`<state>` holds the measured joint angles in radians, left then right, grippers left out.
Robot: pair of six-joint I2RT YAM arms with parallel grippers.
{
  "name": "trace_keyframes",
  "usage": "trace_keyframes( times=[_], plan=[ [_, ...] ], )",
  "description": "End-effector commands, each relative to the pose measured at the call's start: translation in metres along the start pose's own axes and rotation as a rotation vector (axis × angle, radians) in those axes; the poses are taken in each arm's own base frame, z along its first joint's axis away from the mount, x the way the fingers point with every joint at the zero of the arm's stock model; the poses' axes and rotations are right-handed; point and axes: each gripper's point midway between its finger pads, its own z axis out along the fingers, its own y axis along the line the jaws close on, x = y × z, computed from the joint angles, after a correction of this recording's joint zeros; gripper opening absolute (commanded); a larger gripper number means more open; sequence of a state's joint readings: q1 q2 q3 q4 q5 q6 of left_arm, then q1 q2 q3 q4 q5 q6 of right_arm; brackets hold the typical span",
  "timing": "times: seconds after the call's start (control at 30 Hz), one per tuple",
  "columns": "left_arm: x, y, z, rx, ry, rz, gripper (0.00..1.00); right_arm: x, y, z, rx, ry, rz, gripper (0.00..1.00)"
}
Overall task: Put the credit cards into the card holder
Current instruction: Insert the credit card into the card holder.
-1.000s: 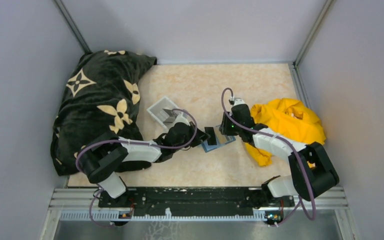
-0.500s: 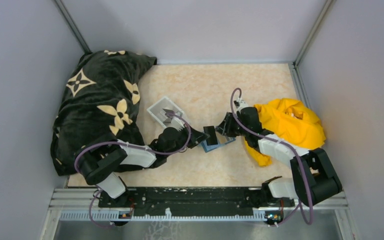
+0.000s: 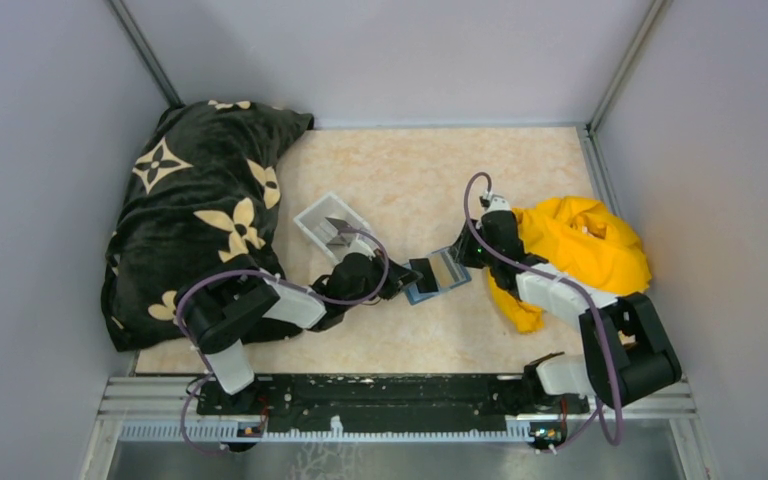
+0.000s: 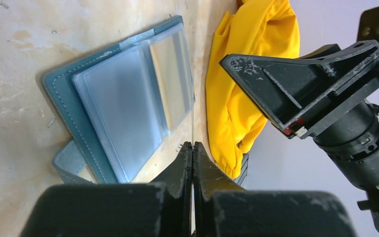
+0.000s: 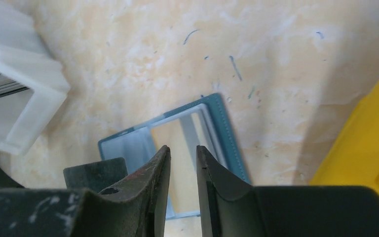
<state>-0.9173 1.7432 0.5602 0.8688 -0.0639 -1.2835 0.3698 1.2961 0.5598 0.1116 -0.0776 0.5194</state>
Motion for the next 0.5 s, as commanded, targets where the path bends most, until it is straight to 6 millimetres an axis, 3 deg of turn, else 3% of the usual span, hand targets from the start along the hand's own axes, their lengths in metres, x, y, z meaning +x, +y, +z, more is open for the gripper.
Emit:
trace_keyframes(
  times=[0.0, 0.2, 0.47],
  plan=[
    [-0.004, -0.002, 0.013, -0.017, -0.024, -0.046, 0.0, -0.032, -0.012, 0.007, 0.103, -0.085, -0.027, 0.25],
    [-0.009, 0.008, 0.019, -0.072, -0.058, -0.06, 0.0, -0.026, -0.024, 0.016, 0.161, -0.061, -0.027, 0.17],
    [-0.007, 0.023, 0.021, -0.128, -0.069, -0.081, 0.0, -0.02, -0.033, 0.023, 0.201, -0.039, -0.026, 0.14]
  ],
)
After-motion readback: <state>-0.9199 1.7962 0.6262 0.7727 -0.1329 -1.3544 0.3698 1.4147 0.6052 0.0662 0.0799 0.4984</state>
